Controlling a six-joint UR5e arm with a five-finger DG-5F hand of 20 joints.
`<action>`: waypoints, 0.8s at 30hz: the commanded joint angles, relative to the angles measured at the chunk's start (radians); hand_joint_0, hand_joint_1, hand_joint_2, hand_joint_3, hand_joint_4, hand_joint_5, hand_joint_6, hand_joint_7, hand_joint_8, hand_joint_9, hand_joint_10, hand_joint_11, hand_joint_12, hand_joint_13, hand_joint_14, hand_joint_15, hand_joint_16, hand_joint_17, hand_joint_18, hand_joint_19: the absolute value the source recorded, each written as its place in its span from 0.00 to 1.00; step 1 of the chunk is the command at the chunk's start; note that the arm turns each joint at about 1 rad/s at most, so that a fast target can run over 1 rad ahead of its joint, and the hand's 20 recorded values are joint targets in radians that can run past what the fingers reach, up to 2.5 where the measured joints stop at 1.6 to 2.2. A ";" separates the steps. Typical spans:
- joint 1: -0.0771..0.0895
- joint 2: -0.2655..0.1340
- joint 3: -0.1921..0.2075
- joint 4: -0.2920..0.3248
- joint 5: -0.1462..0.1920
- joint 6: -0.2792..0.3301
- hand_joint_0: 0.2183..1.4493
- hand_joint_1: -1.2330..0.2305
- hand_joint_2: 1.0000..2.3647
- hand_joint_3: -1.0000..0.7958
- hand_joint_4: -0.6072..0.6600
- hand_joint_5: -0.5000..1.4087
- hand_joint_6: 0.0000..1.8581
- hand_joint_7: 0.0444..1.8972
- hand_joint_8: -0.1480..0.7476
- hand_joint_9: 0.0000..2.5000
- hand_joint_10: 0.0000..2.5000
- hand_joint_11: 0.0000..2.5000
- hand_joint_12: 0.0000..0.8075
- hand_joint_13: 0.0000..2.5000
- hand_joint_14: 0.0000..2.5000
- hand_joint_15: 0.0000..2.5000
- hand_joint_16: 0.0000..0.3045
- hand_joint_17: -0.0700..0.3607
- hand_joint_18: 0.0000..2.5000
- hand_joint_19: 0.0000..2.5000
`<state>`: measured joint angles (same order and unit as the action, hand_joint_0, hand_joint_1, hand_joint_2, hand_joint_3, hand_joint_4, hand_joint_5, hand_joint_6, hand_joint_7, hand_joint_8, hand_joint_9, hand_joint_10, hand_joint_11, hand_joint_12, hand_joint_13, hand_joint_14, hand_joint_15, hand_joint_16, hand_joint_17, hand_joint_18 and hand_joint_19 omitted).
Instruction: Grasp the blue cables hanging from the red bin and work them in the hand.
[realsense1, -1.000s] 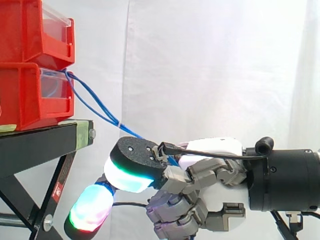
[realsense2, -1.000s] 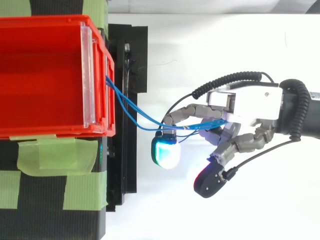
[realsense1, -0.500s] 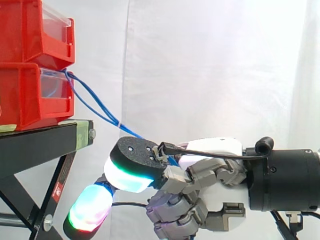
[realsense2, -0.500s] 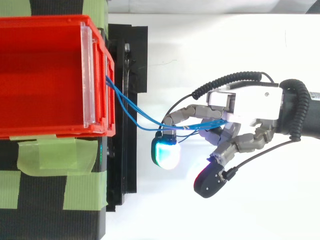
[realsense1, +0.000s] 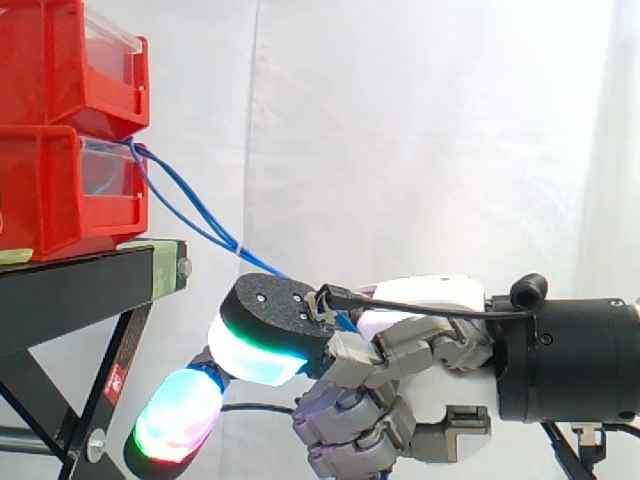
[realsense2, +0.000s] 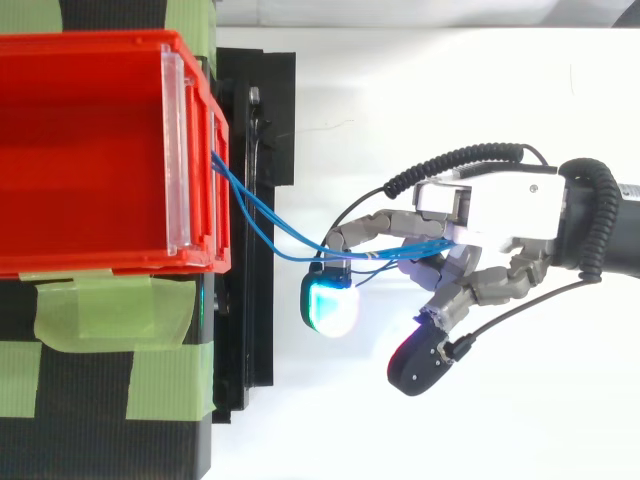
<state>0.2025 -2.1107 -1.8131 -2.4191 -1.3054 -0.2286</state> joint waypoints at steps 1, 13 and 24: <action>0.000 0.000 0.000 0.000 0.000 0.000 0.45 0.44 0.00 0.03 0.58 0.28 0.23 0.60 0.81 0.68 1.00 1.00 0.87 0.84 1.00 0.86 0.70 0.53 1.00 0.31; 0.000 0.000 0.000 0.000 0.000 0.000 0.45 0.44 0.00 0.04 0.59 0.28 0.21 0.61 0.81 0.68 1.00 1.00 0.87 0.84 1.00 0.86 0.69 0.53 1.00 0.31; 0.000 0.000 0.000 0.000 0.000 0.000 0.45 0.44 0.00 0.03 0.59 0.29 0.20 0.62 0.81 0.68 1.00 1.00 0.87 0.84 1.00 0.86 0.69 0.53 1.00 0.31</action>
<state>0.2025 -2.1107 -1.8130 -2.4191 -1.3054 -0.2286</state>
